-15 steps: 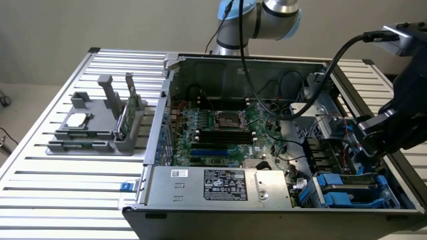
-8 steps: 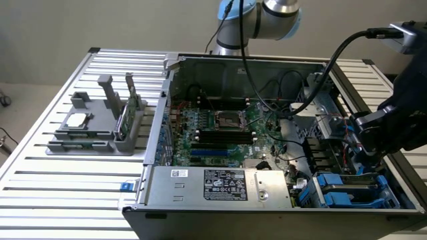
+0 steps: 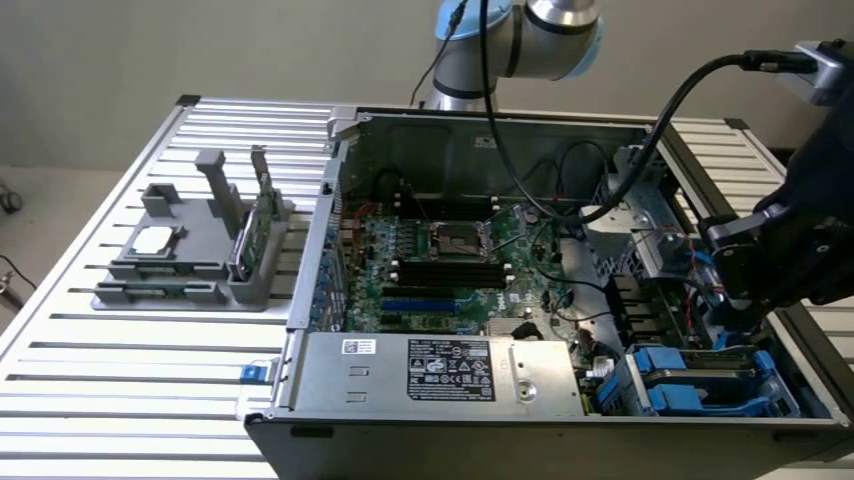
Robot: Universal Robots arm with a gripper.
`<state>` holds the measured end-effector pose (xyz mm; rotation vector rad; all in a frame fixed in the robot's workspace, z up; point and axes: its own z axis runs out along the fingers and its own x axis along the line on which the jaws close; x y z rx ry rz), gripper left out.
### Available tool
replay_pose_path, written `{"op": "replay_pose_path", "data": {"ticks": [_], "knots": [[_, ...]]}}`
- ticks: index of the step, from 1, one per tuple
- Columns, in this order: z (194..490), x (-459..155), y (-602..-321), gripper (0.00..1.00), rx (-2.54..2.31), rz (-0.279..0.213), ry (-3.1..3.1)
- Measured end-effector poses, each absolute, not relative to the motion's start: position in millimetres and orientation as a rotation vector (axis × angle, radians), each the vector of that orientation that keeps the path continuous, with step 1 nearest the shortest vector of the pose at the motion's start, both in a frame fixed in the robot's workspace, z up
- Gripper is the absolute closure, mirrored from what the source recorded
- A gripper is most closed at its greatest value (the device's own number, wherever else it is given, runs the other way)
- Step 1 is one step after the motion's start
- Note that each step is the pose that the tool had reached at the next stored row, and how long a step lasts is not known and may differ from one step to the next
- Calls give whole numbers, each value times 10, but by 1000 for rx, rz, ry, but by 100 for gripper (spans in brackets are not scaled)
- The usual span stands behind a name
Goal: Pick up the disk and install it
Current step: 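Insert the first disk wire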
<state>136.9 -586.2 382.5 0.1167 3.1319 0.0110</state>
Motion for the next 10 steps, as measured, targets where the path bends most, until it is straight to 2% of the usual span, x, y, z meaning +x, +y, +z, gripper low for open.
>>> {"op": "replay_pose_path", "data": {"ticks": [10], "knots": [[3836, 1369, -5863, 89, 352, 11, 3114]]}}
